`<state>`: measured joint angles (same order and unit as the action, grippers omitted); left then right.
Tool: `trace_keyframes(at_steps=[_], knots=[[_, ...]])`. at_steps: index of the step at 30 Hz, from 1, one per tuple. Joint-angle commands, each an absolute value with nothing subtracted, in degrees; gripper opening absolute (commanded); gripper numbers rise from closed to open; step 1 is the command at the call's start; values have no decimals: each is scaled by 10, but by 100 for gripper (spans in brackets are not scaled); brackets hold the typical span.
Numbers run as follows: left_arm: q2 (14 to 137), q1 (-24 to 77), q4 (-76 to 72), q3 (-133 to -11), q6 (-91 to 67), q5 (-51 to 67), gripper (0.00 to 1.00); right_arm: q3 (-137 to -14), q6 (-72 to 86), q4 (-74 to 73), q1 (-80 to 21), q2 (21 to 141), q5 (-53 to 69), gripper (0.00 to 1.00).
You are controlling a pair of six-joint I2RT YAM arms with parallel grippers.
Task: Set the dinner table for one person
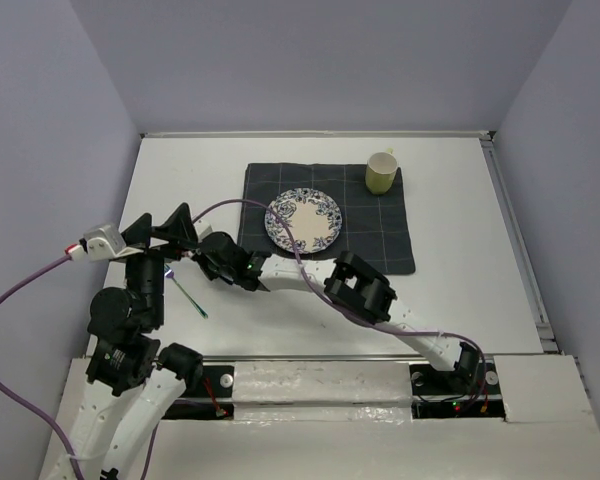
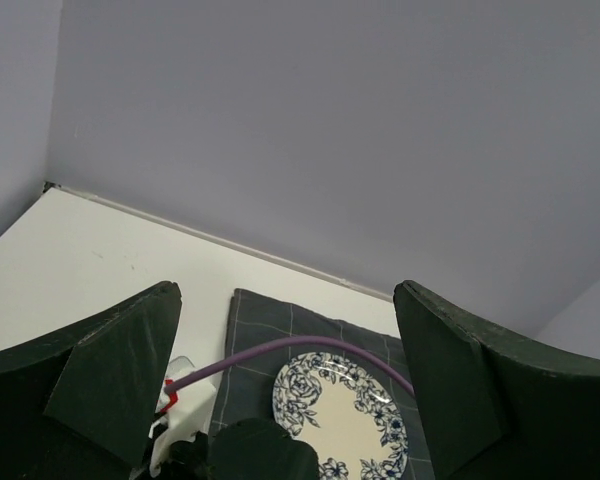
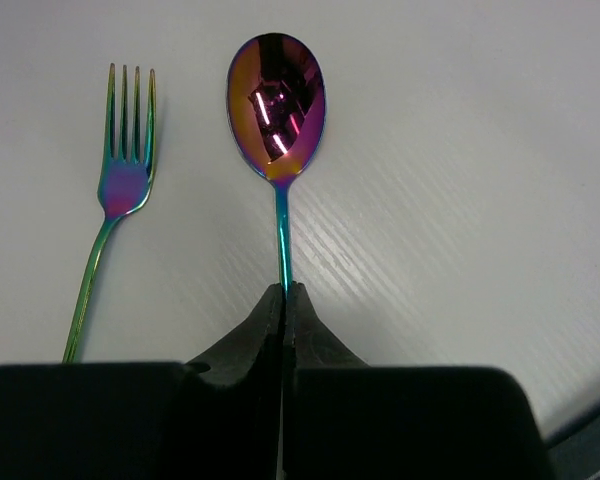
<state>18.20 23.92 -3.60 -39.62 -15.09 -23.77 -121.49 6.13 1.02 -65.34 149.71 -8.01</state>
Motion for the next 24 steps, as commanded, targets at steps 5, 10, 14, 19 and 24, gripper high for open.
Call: trace_keyframes(at_steps=[5, 10, 14, 19, 24], knots=[[181, 241, -67, -388, -142, -230, 99, -1046, 122, 126, -660, 1405, -61, 0], [180, 241, -67, -388, -142, -229, 99, -986, 116, 184, -660, 1334, -25, 0], [180, 241, -67, -388, -142, -228, 99, -941, 126, 214, -655, 1288, -18, 0], [180, 241, -67, -388, -142, -226, 99, -896, 156, 255, -650, 1250, -33, 0], [183, 241, -67, -388, -142, -224, 99, -841, 192, 285, -629, 1205, -63, 0]])
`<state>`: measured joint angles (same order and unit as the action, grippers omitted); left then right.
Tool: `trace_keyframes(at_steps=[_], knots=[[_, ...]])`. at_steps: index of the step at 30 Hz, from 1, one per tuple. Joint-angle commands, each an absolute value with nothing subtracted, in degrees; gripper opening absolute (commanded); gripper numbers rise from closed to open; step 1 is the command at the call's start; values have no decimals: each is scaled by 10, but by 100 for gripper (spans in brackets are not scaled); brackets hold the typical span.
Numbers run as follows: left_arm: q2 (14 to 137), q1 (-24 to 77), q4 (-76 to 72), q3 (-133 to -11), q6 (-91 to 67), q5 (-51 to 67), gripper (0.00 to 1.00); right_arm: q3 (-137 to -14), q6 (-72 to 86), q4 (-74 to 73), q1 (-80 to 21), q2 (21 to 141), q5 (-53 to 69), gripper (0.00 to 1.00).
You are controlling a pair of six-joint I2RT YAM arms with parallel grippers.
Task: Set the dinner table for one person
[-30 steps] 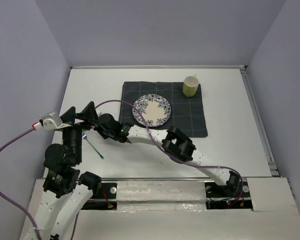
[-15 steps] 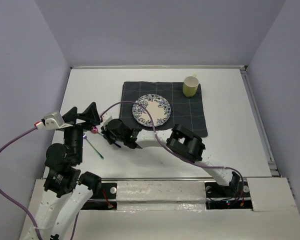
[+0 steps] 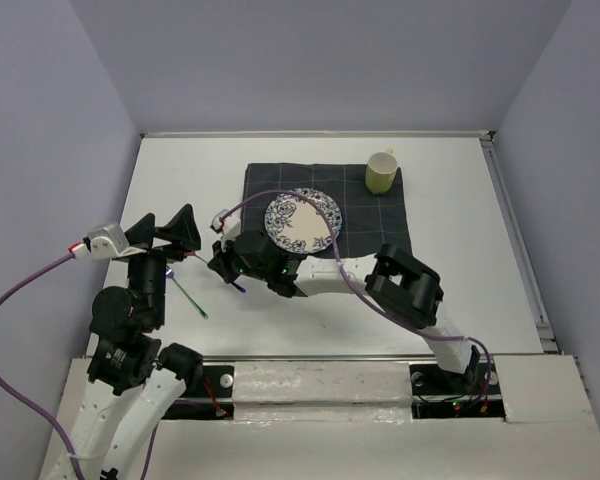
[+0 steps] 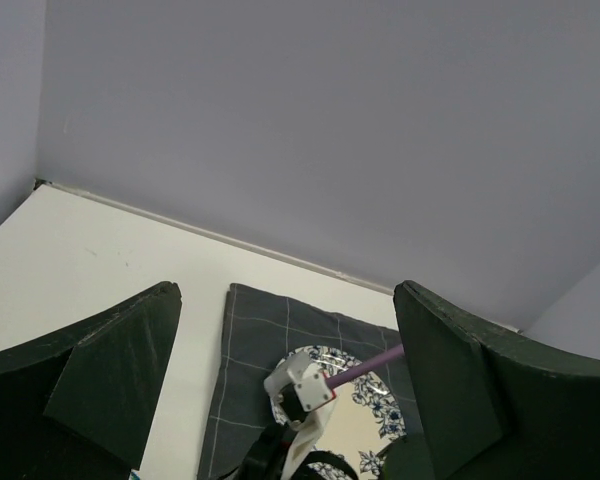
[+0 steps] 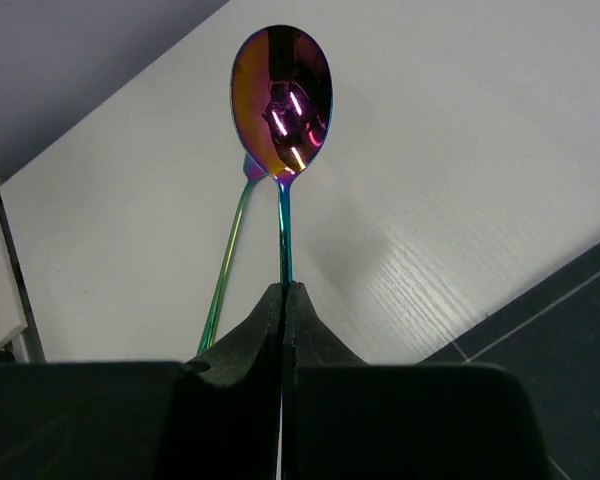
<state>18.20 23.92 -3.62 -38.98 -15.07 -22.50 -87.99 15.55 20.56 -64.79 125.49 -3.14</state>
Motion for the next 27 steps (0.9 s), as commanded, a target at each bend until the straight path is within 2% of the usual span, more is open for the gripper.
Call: trace_keyframes(at_steps=[1, 11, 15, 18, 27], knots=[[184, 241, -67, -388, -141, -223, 99, -811, 194, 291, -623, 1195, -68, 0], [192, 246, -67, -386, -145, -214, 99, -565, 219, 308, -477, 986, -156, 0], [199, 250, -66, -385, -145, -207, 99, -515, 216, 288, -419, 951, -207, 0], [206, 256, -61, -383, -147, -206, 99, -502, 218, 267, -372, 944, -218, 0], [228, 258, -59, -382, -149, -204, 99, -542, 219, 229, -325, 1000, -242, 0]])
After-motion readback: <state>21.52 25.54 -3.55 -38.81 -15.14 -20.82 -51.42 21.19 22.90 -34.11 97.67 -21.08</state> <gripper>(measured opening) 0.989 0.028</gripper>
